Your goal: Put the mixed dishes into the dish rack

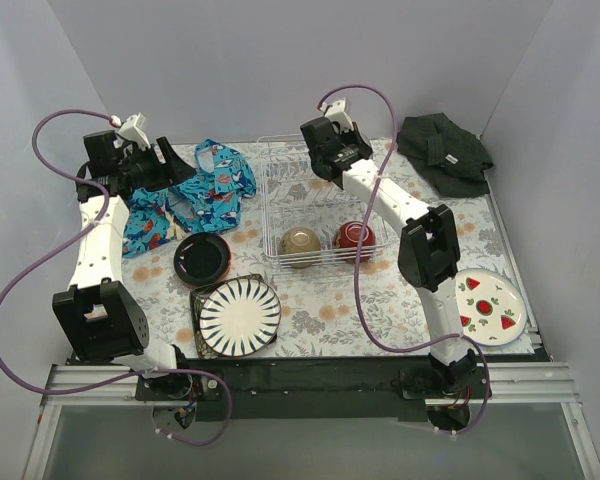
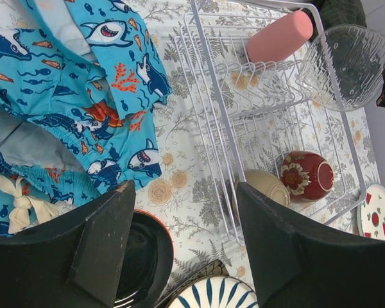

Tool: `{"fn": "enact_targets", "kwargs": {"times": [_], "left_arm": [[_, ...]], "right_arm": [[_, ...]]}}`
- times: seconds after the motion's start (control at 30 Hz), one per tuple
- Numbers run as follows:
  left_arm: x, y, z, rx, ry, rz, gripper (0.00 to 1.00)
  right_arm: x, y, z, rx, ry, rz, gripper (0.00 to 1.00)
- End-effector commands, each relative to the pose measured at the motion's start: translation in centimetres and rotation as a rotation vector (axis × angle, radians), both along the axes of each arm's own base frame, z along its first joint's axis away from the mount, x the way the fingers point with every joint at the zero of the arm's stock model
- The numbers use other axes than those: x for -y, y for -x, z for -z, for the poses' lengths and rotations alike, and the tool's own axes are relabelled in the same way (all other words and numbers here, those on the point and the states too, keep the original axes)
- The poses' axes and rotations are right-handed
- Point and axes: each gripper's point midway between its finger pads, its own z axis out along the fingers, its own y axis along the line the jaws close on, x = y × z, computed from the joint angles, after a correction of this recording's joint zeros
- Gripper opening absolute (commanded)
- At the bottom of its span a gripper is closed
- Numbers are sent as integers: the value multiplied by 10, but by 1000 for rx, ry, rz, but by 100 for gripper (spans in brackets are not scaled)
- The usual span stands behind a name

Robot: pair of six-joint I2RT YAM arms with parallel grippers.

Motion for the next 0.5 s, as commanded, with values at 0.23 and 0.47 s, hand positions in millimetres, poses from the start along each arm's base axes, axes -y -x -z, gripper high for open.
{"fn": "enact_targets", "kwargs": {"times": [0.23, 0.47], "left_arm": [[7, 11, -6, 16, 15, 11, 64], [8, 12, -5, 12, 21, 11, 64]], "right_arm": [[9, 7, -38, 147, -8, 105, 1], [10, 4, -36, 160, 11, 121, 1]]}}
